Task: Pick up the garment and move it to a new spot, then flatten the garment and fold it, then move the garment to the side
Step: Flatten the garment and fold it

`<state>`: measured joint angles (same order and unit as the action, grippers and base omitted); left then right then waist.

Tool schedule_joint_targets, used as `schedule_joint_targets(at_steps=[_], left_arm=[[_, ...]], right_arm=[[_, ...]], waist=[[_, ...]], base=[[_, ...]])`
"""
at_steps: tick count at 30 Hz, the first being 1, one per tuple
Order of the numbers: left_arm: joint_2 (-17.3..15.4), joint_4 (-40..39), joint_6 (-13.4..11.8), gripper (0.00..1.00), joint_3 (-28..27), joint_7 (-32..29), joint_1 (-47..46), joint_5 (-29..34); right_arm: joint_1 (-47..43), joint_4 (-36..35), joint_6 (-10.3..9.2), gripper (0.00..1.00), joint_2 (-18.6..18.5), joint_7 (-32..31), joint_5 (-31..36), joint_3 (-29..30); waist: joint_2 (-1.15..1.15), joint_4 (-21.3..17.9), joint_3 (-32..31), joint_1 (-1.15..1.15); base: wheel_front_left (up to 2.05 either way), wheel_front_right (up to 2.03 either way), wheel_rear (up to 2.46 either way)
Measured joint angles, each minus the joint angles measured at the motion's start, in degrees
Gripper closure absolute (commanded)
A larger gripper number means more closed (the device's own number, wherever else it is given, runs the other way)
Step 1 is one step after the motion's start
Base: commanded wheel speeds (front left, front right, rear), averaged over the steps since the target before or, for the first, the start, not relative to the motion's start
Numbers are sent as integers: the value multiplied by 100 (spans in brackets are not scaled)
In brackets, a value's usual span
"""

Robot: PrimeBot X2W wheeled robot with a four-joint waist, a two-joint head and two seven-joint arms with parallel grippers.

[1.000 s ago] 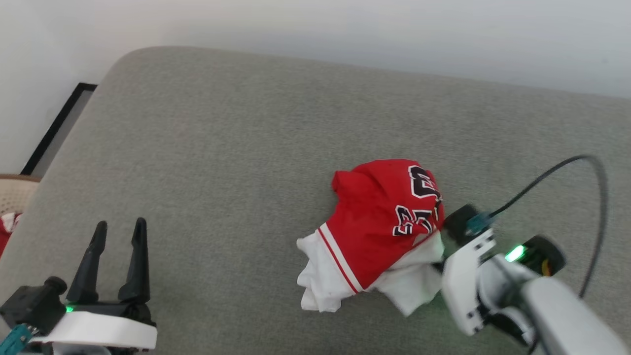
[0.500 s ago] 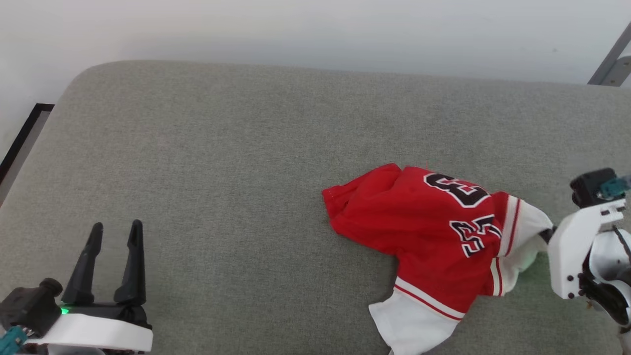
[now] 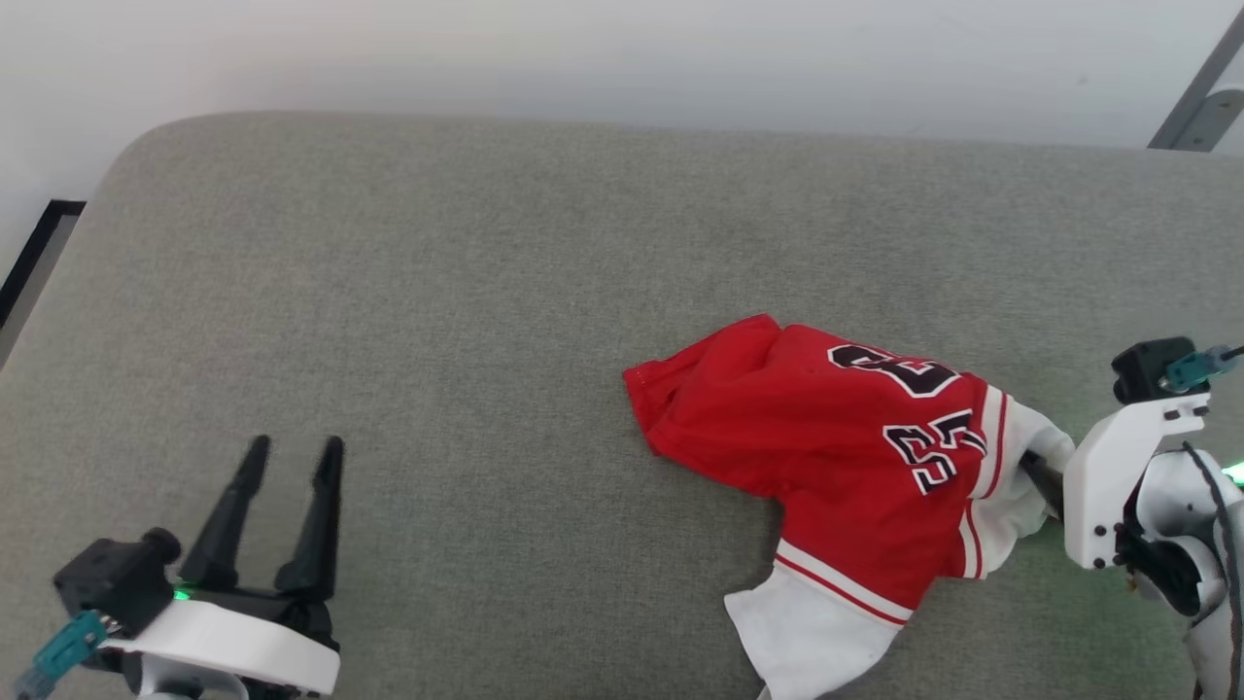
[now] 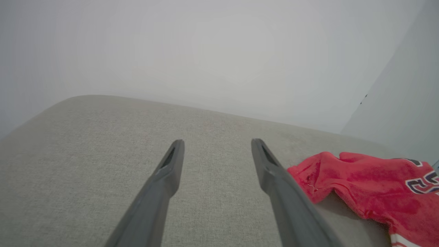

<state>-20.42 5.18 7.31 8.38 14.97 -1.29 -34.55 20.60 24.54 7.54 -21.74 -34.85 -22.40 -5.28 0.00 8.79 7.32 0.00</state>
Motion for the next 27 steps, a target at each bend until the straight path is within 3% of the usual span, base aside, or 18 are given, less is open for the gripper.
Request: schedule_joint_targets(at_steps=[5,13,20,27], left_arm=[[-208,94,0,0,389,-194,-75,-229],[-399,-19,0,0,967,-1023,-231,-560],[-401,-56,0,0,1479,-1884,-482,-835],[-338,45,-27,0,2011,-2940,-773,-903]], right_arm=[[8,-283,0,0,5,169,-15,170],[-344,-1479,0,0,225,972,299,514],[-540,-2214,-3,0,842,2269,791,814],[-756,-2523,-3,0,1491,3545,1347,1091]], waist=[[0,-103,-90,0],[0,-446,-202,0],[0,-885,-223,0],[0,-1352,-172,0]], base=[[0,0,0],[0,0,0],[0,0,0],[0,0,0]])
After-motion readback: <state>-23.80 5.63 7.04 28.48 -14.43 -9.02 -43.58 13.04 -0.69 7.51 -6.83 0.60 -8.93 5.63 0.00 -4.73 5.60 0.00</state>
